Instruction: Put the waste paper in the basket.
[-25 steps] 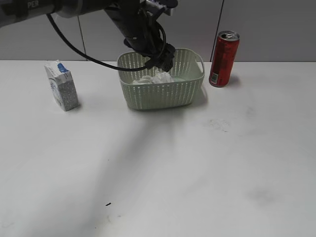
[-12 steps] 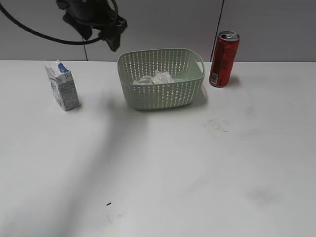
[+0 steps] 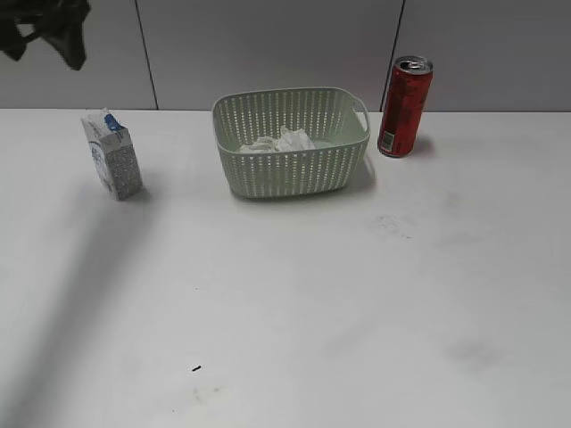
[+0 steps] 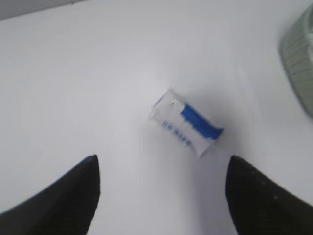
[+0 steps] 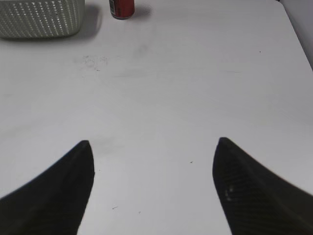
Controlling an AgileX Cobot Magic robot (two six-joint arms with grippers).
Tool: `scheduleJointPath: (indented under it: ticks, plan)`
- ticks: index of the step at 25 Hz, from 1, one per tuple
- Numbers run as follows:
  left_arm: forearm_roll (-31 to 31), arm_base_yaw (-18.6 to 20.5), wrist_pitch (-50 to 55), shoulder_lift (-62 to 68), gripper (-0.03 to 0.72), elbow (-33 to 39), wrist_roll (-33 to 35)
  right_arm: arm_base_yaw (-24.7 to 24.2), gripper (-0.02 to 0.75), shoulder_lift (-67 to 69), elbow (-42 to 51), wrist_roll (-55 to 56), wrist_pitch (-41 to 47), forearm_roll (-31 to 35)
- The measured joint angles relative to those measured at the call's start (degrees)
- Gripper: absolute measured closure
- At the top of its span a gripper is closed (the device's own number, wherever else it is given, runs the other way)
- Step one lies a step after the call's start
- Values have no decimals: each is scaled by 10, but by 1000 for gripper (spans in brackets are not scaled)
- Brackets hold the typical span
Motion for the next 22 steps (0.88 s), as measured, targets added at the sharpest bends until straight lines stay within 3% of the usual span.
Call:
scheduleJointPath:
  ticks: [5, 12, 22]
  plan:
    - [6, 34, 1, -82, 97, 143, 0, 0, 166, 0, 0, 0, 0, 0]
    - [51, 39, -9, -231, 98, 360, 0, 0, 166, 0, 0, 0, 0, 0]
    - [54, 52, -97, -489, 98, 641, 0, 0, 166, 0, 0, 1, 0, 0]
